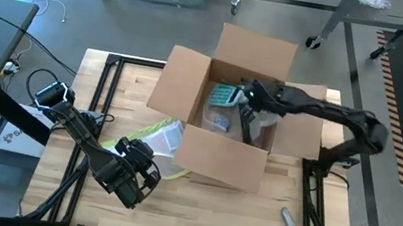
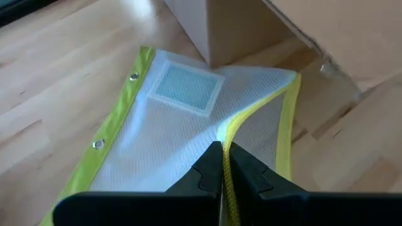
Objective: Unpack boxes
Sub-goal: Put the green playing cards box into the transparent zipper bag
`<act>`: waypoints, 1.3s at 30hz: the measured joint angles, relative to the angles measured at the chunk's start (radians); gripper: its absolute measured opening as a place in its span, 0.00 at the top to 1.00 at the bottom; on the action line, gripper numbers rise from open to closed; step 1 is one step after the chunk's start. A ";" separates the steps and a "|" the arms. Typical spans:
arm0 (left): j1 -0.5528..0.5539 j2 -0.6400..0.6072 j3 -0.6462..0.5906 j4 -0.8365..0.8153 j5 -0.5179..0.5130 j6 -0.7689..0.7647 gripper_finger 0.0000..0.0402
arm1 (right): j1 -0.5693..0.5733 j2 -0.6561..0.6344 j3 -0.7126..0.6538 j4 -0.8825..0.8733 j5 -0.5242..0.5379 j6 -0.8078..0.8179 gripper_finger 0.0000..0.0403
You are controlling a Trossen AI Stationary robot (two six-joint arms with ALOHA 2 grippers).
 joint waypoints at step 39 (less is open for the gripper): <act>-0.002 0.005 0.001 0.257 -0.049 0.137 1.00 | 0.139 -0.185 -0.420 0.536 -0.240 -0.030 0.88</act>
